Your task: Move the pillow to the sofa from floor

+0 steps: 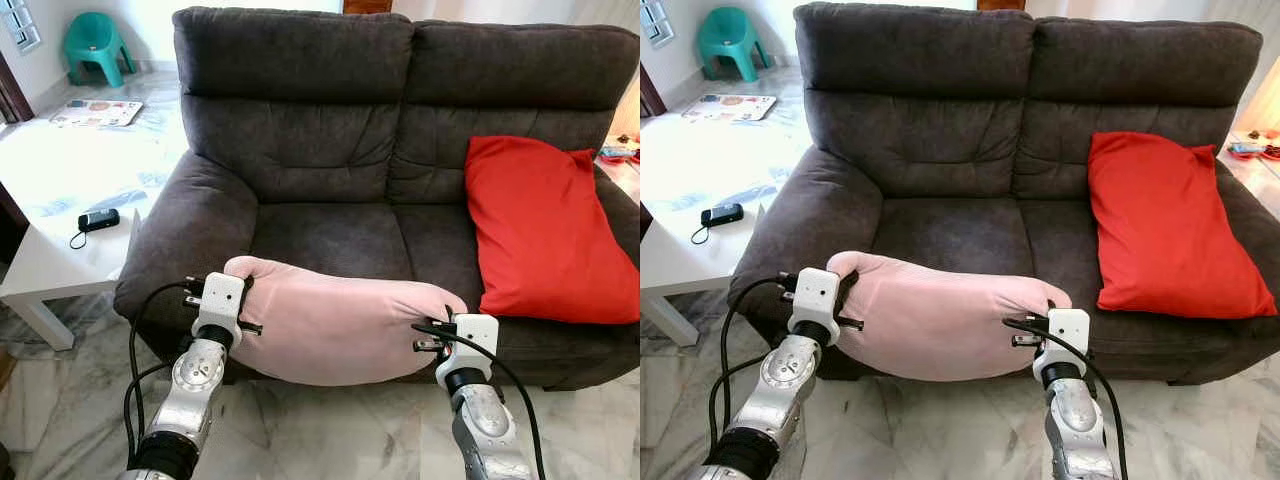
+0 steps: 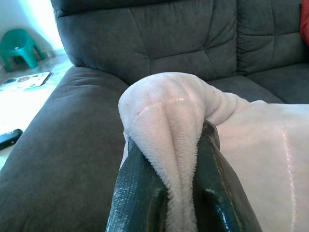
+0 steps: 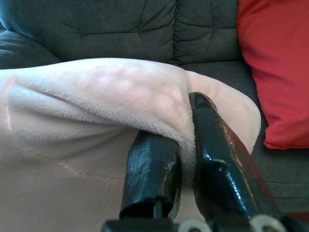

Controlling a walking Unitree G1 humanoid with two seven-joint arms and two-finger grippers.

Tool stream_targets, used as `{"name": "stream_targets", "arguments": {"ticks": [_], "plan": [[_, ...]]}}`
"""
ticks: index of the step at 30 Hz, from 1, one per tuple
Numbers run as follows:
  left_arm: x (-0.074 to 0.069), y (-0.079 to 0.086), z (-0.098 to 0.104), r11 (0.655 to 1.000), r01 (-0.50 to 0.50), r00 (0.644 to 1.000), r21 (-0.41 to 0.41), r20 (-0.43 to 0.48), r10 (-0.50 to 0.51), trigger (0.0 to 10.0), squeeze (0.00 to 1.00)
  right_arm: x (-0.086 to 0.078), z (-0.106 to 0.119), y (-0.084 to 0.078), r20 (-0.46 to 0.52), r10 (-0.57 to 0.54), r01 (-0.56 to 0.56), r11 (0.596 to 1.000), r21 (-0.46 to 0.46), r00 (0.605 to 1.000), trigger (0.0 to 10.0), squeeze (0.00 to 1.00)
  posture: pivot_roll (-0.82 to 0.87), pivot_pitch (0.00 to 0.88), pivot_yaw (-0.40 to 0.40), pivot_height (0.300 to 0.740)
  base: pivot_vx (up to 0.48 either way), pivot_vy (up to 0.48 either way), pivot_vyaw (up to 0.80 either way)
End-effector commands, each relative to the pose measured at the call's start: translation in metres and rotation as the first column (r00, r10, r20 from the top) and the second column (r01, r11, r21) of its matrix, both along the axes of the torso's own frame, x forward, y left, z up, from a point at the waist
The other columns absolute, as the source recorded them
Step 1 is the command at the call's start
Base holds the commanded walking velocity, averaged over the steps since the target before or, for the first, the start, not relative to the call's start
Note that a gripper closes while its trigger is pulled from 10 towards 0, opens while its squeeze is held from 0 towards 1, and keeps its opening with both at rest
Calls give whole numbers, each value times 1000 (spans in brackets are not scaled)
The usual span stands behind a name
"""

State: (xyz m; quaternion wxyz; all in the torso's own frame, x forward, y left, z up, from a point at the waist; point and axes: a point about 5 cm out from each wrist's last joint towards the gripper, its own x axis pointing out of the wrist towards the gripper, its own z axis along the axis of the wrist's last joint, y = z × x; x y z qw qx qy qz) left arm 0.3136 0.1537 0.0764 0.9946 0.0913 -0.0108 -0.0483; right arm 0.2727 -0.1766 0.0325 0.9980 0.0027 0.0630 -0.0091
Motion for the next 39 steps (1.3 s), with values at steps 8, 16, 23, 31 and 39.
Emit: {"name": "stream_targets", "arguments": {"ticks": [8, 16, 23, 31, 39], "plan": [[3, 25, 11, 994, -109, 993, -19, 50, 110, 10000, 0, 7, 17, -21, 82, -89, 89, 996, 4, 993, 10000, 0, 76, 0, -43, 740, 0, 314, 0], [2, 24, 11, 994, -106, 993, -19, 48, 106, 10000, 0, 6, 16, -18, 80, -81, 81, 997, 3, 993, 10000, 0, 78, 0, -47, 740, 0, 281, 0], [3, 24, 12, 994, -104, 993, -15, 55, 105, 10000, 0, 7, 17, -19, 80, -84, 84, 996, 4, 993, 10000, 0, 79, 0, -47, 740, 0, 37, 0], [5, 26, 14, 993, -118, 991, -31, 54, 119, 10000, 0, 9, 18, -16, 82, -82, 82, 997, 9, 993, 10000, 0, 81, 0, -47, 740, 0, 95, 0], [5, 26, 14, 993, -118, 992, -25, 49, 119, 10000, 0, 8, 18, -16, 81, -84, 84, 996, 10, 993, 10000, 0, 81, 0, -44, 740, 0, 480, 0]]}}
